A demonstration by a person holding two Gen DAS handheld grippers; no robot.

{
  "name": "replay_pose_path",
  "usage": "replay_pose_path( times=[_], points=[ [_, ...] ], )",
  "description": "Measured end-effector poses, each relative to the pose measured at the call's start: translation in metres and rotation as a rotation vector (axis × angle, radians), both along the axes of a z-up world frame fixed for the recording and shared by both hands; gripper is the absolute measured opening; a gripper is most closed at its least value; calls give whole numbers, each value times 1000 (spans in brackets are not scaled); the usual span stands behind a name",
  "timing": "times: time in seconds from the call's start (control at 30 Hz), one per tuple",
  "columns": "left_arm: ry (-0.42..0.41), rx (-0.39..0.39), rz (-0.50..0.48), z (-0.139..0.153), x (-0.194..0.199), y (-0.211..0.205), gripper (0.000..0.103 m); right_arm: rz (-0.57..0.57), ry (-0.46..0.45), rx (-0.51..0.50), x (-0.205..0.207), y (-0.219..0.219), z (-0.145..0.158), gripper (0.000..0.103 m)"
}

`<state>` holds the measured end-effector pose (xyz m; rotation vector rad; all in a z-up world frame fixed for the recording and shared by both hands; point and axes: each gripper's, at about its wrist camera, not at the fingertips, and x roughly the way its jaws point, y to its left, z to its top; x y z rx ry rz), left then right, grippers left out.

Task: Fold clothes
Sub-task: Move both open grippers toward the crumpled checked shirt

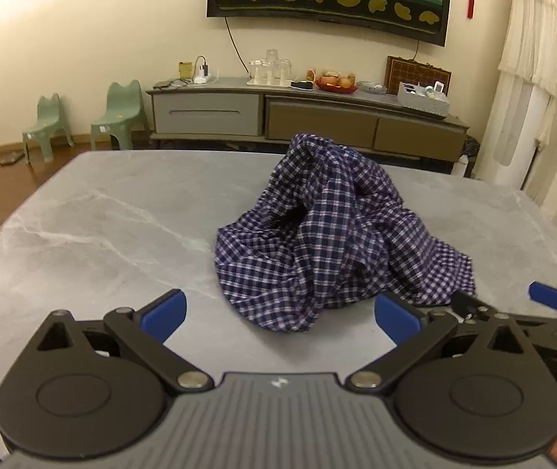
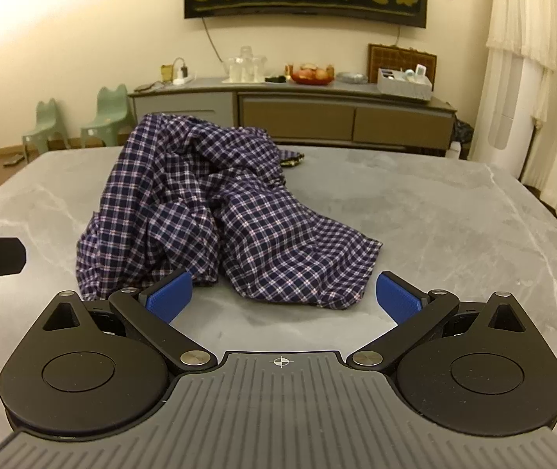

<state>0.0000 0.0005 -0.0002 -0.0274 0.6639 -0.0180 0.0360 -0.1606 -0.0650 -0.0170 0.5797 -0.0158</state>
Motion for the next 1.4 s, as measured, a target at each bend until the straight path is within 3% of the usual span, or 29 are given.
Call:
replay_pose_path(
  times=[0.33, 0.5, 1.17, 1.3, 1.37, 1.4],
  points=[
    [23, -21, -10, -7, 0, 17, 103, 4, -2, 11, 1, 6, 4, 102],
    [45, 10, -12, -15, 1, 3, 103, -3, 7, 18, 6, 5, 5, 102],
    [66, -7, -36, -20, -3, -4, 103, 3, 4, 7, 4, 7, 1, 102],
    [78, -52, -59, -19, -4, -1, 103, 10, -2, 0, 3, 6, 1, 98],
    [98, -90, -79, -18, -5, 2, 88, 17, 1, -1, 2, 5, 1, 87],
    [105, -101, -90, -18, -5, 2, 72, 22, 6, -2, 3, 5, 0, 71]
  ],
)
